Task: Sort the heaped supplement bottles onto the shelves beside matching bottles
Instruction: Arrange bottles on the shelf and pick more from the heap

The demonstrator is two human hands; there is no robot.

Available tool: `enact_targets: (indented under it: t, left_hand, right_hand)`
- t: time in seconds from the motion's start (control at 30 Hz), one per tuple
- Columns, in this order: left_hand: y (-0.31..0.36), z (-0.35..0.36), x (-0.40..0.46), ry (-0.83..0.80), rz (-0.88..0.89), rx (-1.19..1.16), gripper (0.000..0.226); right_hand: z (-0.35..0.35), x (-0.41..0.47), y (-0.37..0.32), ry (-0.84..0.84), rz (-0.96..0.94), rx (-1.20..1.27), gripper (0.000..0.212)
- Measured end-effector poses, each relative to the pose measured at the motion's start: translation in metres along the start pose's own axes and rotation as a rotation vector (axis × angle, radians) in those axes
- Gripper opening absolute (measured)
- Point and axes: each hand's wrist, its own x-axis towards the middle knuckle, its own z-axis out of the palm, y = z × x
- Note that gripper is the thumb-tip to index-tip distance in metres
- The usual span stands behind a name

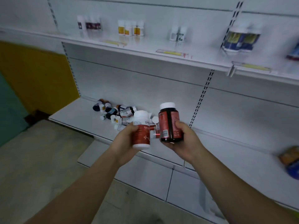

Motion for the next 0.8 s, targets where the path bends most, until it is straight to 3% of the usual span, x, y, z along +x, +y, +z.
enact_targets:
  t: [0.07, 0.17, 0.3, 0.43, 0.63, 0.8]
  left_hand:
    - [0.008, 0.020, -0.022, -0.075, 0.034, 0.044, 0.045]
    - [0.018, 0.051, -0.052, -0.187, 0.050, 0.044, 0.049]
    - [0.024, 0.094, -0.084, -0.306, 0.111, 0.097, 0.051]
    - [0.023, 0.137, -0.108, -0.285, 0.076, 0.125, 0.041]
    - [0.006, 0.210, -0.130, -0.343, 0.123, 0.172, 0.053]
    - [-0.017, 0.255, -0.136, -0.378, 0.206, 0.188, 0.045]
  right_hand:
    - [0.002, -0.029, -0.006, 0.021, -0.054, 0.014, 0.049]
    - [0.001, -0.074, -0.019, -0.074, -0.140, 0.016, 0.036]
    - [0.000, -0.126, -0.043, -0.158, -0.288, -0.025, 0.041]
    - [-0.011, -0.167, -0.077, -0.110, -0.340, -0.004, 0.046]
    - [-0.035, -0.225, -0.119, -0.129, -0.399, -0.024, 0.051]
    - [-0.064, -0.256, -0.148, -0.070, -0.415, -0.040, 0.071]
